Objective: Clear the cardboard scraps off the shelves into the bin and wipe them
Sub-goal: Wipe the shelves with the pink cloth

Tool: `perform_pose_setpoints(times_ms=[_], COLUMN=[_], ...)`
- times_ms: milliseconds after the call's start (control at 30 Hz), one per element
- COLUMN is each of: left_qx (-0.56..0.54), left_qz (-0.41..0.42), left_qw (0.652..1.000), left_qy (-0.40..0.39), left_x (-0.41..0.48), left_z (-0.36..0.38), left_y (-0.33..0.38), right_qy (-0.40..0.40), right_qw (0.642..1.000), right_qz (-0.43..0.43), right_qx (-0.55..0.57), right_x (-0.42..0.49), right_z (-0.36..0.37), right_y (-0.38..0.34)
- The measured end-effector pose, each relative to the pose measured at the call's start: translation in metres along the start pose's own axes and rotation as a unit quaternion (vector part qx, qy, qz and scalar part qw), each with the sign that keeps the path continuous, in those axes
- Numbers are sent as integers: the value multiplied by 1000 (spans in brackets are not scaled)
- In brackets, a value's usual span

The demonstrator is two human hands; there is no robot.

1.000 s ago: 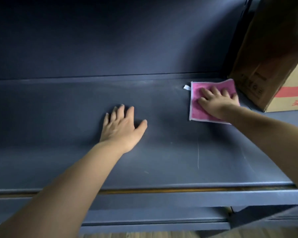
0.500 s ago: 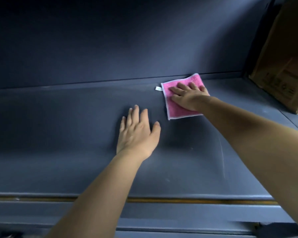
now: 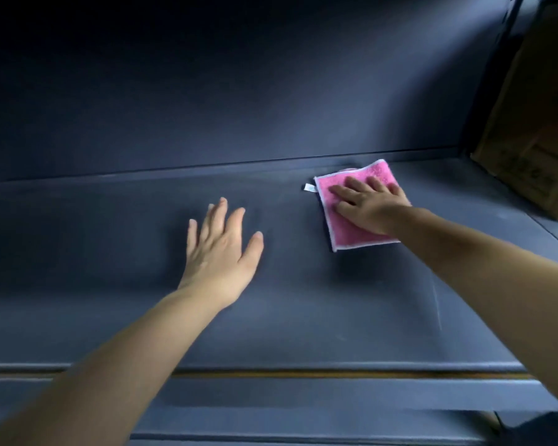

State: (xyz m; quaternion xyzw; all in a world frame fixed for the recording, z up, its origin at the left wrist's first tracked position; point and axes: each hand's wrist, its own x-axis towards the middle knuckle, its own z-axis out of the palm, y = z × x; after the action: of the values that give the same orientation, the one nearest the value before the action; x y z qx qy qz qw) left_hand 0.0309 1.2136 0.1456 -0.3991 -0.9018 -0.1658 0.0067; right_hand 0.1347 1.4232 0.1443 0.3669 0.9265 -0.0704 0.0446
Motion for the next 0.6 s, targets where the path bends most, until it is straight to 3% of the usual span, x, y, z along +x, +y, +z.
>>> perform_pose_setpoints(times_ms=[100,333,600], left_qx=[40,13,-31], left_qz=[-31,-53,-57], left_qw=[999,999,998], left_qy=[-6,2,-4], left_x=[9,26,40], left_z=[-16,-20,-22], left_y=[-42,-99,-112], right_qy=[6,-3,-29], right_qw=[999,994,979], right_qz=[38,-105,-201], right_qx=[2,9,-1], right_x=[11,8,-84], right_z=[2,18,30], right_y=[-28,-172,-190])
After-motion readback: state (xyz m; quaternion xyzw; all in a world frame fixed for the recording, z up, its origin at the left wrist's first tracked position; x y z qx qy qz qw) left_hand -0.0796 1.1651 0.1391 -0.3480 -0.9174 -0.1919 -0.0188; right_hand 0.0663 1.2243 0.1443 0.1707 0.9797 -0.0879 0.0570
